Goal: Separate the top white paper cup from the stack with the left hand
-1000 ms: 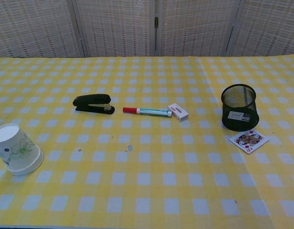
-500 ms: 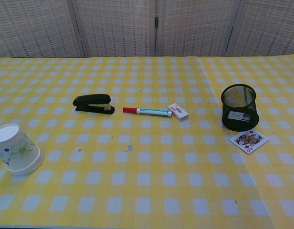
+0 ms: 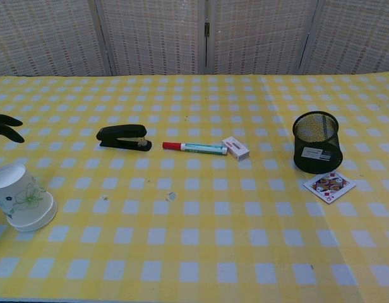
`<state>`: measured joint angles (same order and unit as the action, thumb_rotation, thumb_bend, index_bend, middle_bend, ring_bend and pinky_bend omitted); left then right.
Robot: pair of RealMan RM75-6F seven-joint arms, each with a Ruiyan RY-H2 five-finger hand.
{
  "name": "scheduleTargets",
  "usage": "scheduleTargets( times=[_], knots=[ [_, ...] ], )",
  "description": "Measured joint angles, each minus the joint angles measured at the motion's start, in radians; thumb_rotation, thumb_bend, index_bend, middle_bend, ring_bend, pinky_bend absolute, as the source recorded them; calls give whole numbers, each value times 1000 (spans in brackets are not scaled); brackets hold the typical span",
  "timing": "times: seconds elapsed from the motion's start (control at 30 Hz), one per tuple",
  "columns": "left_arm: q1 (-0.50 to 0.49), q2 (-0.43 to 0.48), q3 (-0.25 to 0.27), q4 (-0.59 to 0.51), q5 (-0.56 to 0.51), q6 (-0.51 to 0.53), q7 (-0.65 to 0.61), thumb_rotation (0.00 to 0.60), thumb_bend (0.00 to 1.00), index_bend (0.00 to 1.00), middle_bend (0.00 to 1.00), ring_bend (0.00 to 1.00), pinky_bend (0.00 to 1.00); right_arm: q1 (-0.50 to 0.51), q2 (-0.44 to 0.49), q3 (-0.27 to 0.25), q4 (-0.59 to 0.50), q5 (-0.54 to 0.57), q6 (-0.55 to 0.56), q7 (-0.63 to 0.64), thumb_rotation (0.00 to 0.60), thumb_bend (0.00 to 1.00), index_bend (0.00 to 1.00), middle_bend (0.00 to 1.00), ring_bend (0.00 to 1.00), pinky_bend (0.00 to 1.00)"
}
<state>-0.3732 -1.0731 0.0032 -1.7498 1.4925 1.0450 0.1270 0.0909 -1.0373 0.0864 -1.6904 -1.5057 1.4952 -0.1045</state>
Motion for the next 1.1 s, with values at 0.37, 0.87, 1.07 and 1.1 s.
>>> scheduleTargets(
  times=[0.37, 0.87, 1.07, 1.1],
  knots=[
    [-30, -33, 4, 19, -33, -37, 11, 600, 354, 254, 66, 76, 0, 2, -6, 0, 12, 7, -7, 11, 600, 308, 0, 46, 144, 45],
    [-43, -43, 15, 28, -50, -43, 8, 600, 398, 304, 94, 97, 0, 5, -9, 2, 15, 14, -13, 12, 600, 308, 0, 46, 144, 45],
    [-44, -48, 17, 33, -47, -32, 4, 600, 432, 330, 113, 116, 0, 6, -9, 2, 14, 17, -16, 10, 600, 307, 0, 46, 144, 45],
    [-44, -49, 17, 34, -46, -31, 3, 600, 445, 338, 119, 119, 0, 6, -9, 2, 13, 17, -16, 10, 600, 307, 0, 46, 144, 45]
  ],
)
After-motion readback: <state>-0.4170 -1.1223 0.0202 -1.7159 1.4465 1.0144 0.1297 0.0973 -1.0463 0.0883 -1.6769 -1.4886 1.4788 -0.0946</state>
